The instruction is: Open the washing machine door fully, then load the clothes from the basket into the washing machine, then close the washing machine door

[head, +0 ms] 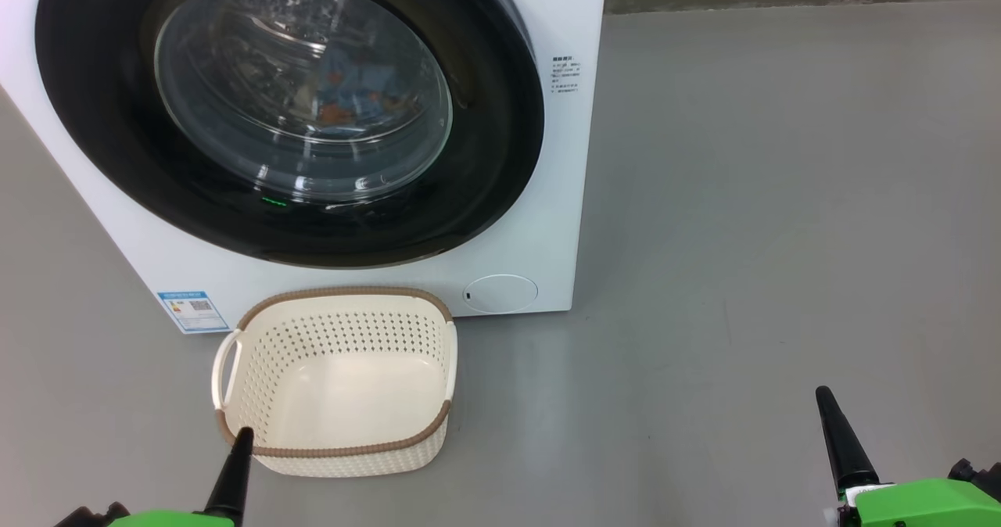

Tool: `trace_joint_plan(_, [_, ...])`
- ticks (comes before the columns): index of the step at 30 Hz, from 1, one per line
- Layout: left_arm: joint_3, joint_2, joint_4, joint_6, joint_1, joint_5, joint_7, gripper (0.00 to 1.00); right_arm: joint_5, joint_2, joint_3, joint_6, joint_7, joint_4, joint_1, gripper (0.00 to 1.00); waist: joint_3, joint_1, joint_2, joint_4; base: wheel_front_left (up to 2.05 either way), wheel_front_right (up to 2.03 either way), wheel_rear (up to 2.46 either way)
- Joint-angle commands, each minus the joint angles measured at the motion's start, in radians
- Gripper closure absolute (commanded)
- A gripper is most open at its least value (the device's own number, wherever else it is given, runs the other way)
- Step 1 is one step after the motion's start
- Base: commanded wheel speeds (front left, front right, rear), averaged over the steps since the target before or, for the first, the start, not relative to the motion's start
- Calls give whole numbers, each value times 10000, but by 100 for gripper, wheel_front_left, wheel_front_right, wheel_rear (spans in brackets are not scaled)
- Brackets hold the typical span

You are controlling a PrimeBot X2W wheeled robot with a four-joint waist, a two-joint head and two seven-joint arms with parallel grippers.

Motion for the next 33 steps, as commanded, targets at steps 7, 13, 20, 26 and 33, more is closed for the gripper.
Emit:
trace_joint_plan(7, [523, 173, -179, -104, -553, -894, 278, 100, 1047, -121, 124, -47, 282, -115, -617, 100, 14, 0, -1, -40, 0, 0, 0])
trace_joint_plan(13, [682, 177, -167, -139, -647, -1477, 458, 100, 1740, -121, 114, -50, 462, -37, -750, 100, 24, 0, -1, -71, 0, 0, 0])
trace_joint_plan(20, [868, 180, -152, -180, -756, -2157, 670, 100, 2549, -120, 103, -54, 673, 54, -906, 100, 36, 0, -1, -108, 0, 0, 0])
trace_joint_plan(26, [963, 176, -144, -199, -807, -2466, 774, 100, 2922, -118, 95, -55, 773, 96, -978, 100, 42, -1, -1, -125, 0, 0, 0])
trace_joint_plan(33, [979, 165, -144, -199, -808, -2452, 787, 100, 2917, -113, 88, -55, 778, 96, -979, 100, 42, -1, -1, -125, 0, 0, 0])
